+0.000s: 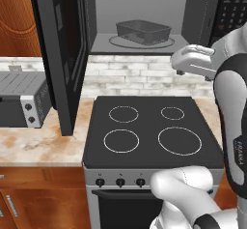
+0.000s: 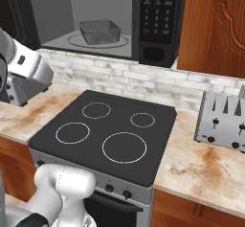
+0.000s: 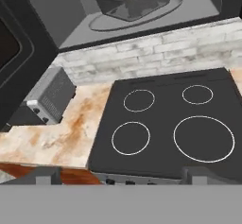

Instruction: Place the tupperware containing the steak and garlic meal in the microwave. Close the microwave door and press the start button to reheat the meal.

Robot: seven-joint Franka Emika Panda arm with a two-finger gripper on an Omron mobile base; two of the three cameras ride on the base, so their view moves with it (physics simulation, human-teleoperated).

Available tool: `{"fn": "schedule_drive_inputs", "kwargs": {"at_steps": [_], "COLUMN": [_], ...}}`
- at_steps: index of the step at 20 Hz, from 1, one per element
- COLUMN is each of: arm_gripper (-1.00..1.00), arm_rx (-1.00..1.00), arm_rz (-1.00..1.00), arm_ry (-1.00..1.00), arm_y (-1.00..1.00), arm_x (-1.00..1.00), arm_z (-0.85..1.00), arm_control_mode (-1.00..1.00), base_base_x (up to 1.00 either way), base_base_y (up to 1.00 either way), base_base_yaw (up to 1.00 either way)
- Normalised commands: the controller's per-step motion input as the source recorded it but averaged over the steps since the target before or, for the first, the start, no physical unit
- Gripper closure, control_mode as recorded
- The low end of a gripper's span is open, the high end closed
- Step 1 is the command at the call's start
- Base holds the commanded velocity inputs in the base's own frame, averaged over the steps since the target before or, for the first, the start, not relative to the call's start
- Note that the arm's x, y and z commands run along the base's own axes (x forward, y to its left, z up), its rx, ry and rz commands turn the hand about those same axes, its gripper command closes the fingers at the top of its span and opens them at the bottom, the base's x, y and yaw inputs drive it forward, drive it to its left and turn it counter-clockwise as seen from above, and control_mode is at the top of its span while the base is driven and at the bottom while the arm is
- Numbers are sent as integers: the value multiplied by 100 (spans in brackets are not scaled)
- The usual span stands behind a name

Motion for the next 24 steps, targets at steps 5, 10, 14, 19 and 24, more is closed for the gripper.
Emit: {"fn": "schedule_drive_inputs", "kwargs": {"at_steps": [5,10,14,19,24], "arm_gripper": [-100,-100,-100,-100,-100], "arm_rx": [-24,-18,-7,-2,-4], "arm_rz": [1,0,4,8,8], "arm_ry": [-27,-23,-3,0,0], "arm_y": [20,20,21,18,34], "arm_x": [0,-6,-29,-33,-24], "arm_z": [-61,-27,34,57,36], "arm_control_mode": [-100,-100,-100,-100,-100], "base_base_x": [0,0,0,0,0], "base_base_y": [0,0,0,0,0], "base_base_yaw": [0,0,0,0,0]}}
